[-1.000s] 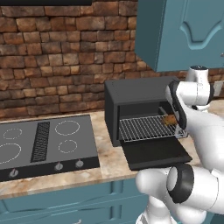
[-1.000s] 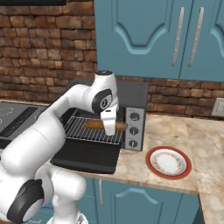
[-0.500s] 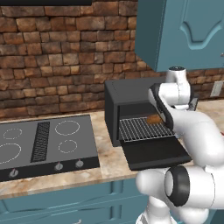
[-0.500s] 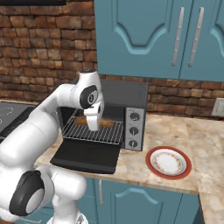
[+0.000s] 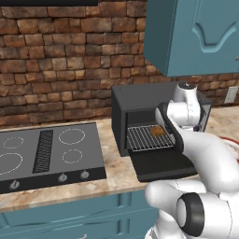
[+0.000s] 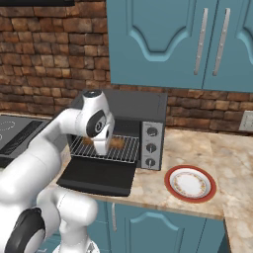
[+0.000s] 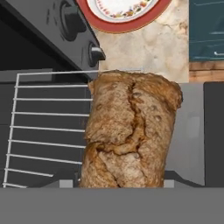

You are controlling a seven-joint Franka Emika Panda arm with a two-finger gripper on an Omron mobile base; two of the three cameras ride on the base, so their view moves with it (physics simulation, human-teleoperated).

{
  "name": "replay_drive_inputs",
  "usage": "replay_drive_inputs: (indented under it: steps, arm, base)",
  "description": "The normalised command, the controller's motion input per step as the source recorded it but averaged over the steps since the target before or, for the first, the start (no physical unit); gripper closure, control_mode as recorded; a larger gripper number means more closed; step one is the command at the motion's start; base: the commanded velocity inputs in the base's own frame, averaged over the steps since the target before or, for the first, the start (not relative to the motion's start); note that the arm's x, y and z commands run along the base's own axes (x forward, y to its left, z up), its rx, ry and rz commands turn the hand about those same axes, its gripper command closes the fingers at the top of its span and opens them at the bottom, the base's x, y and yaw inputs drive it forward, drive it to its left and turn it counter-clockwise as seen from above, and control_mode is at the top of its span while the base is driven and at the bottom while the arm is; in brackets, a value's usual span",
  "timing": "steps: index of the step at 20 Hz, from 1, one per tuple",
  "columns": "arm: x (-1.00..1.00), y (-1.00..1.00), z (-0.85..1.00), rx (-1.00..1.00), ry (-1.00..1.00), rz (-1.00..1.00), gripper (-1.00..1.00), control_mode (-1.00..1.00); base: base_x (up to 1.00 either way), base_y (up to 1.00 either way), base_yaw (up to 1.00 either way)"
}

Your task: Pull the toaster oven rack outwards. Pick up the baguette from the plate and place it on the toaster oven rack. Close the toaster oven door fully and set the temperature to the lowest setting.

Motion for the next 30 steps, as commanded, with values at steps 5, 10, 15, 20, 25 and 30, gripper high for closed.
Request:
replay_drive_inputs:
  steps: [5,10,15,20,25,30]
  arm:
    - [0.21,0.01,-0.03,0.0,0.0,0.0,1.0,-1.0]
    - [0.19,0.0,-0.09,0.05,0.0,0.0,1.0,-1.0]
    - [0.18,0.0,-0.26,0.05,0.0,0.01,1.0,-1.0]
    - [0.14,0.0,-0.22,0.02,-0.01,0.01,1.0,-1.0]
    - [-0.07,0.0,-0.21,0.02,0.0,0.0,1.0,-1.0]
    - [-0.09,0.0,-0.24,0.0,-0.01,0.0,1.0,-1.0]
  base:
    - [0.0,0.0,0.0]
    - [0.0,0.0,0.0]
    - [0.0,0.0,0.0]
    - [0.0,0.0,0.0]
    - [0.0,0.0,0.0]
    - [0.0,0.0,0.0]
